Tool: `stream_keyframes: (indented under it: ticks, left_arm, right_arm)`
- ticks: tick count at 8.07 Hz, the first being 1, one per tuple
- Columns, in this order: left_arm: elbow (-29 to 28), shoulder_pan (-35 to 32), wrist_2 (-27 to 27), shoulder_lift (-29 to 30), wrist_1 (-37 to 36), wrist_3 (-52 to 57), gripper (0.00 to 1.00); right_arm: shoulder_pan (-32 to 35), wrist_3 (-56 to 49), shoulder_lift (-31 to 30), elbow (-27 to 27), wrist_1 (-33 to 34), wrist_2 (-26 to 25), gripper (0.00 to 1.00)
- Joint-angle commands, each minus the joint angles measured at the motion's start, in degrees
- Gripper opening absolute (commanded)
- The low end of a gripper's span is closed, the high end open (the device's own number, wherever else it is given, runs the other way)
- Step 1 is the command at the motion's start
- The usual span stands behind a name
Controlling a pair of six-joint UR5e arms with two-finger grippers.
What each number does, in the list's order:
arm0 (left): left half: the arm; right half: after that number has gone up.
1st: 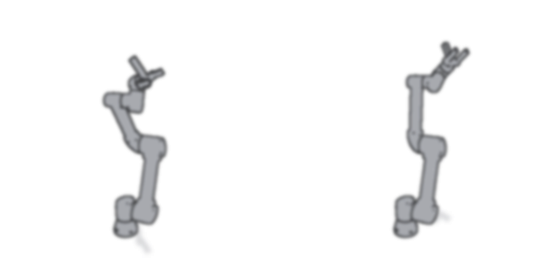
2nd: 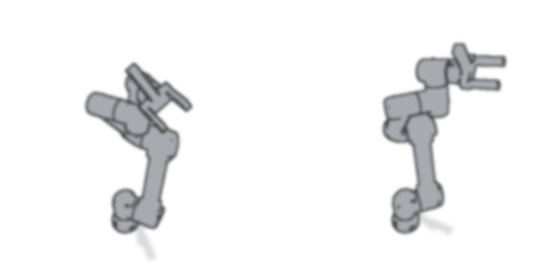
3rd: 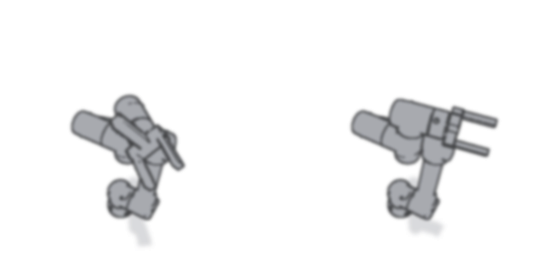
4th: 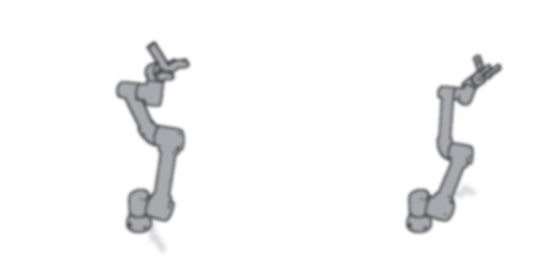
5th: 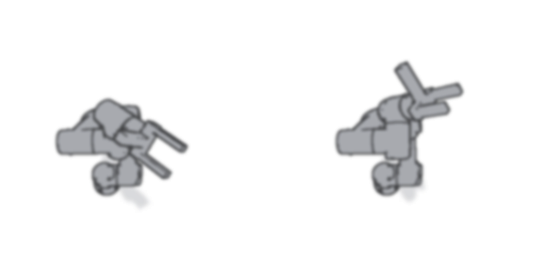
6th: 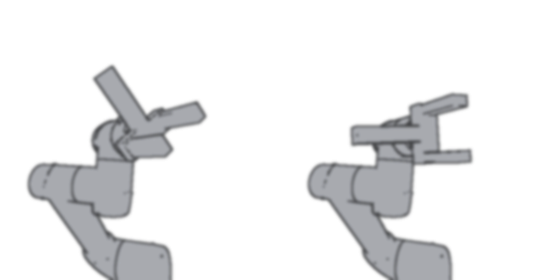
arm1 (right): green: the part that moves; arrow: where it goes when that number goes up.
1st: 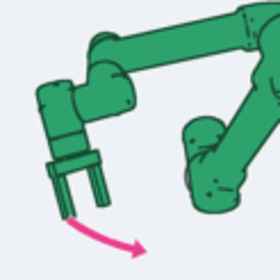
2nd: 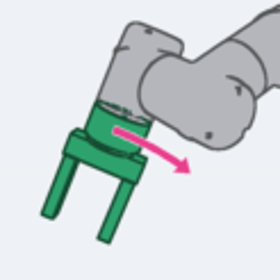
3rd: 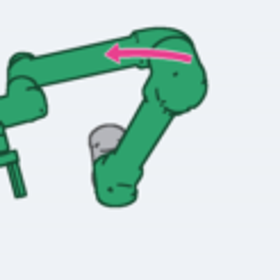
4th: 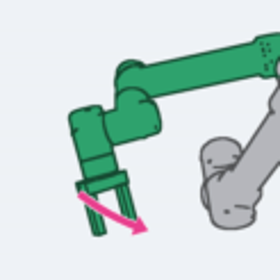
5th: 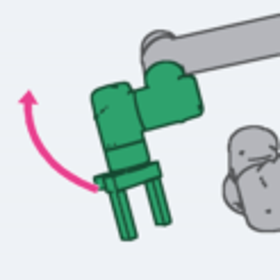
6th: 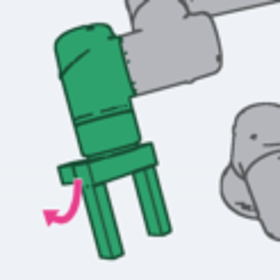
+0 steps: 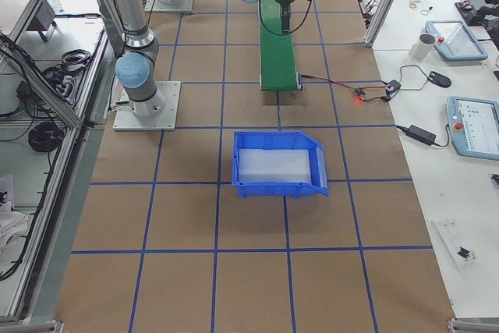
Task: Move capacitor from left to right
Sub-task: 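Lower the left gripper over the black capacitor and close on it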
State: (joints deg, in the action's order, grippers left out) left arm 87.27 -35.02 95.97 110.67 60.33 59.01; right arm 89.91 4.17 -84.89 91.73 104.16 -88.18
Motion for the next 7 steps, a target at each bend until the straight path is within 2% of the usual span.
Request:
stream_keyframes:
  ticks: [1,3,5,7]
  left_arm:
    - [0.0,2.5,-0.1,6.3,-7.8,3.7,1.0]
    - [0.0,3.1,-0.3,8.2,-8.7,3.4,1.0]
    - [0.1,4.5,-5.6,11.1,-12.6,2.8,1.0]
    - [0.1,5.0,-6.9,12.9,-12.6,1.6,1.0]
  right_arm:
    - [0.1,0.0,-0.4,-0.7,-0.5,-2.0,1.0]
    - [0.1,0.0,-1.0,-0.6,-0.6,-2.1,1.0]
    - [0.1,0.0,-1.1,-0.6,-0.5,-2.2,1.0]
    - [0.1,-0.2,-1.2,-0.7,-0.4,-2.3,1.0]
